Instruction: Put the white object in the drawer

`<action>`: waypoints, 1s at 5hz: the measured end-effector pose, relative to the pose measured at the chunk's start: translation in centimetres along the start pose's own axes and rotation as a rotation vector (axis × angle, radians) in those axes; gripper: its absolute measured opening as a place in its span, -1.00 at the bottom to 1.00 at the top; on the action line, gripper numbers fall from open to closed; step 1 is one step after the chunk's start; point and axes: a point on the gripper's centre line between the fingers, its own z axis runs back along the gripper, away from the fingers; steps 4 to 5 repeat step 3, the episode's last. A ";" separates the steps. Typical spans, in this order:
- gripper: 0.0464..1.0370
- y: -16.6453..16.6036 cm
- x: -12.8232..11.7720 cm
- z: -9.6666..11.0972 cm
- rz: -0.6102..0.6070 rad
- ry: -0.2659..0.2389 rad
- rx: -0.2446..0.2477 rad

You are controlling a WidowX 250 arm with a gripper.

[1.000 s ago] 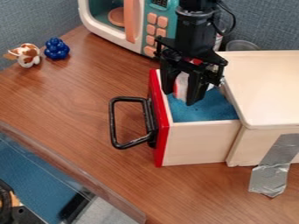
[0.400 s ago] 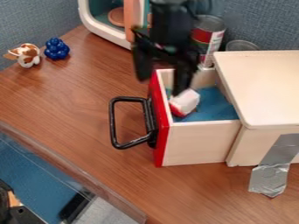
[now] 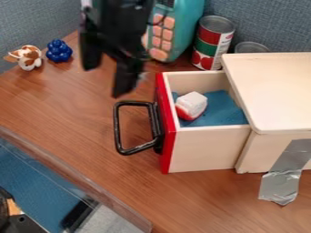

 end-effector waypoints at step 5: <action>0.93 6.6 -5.5 1.7 0.081 -0.074 -0.121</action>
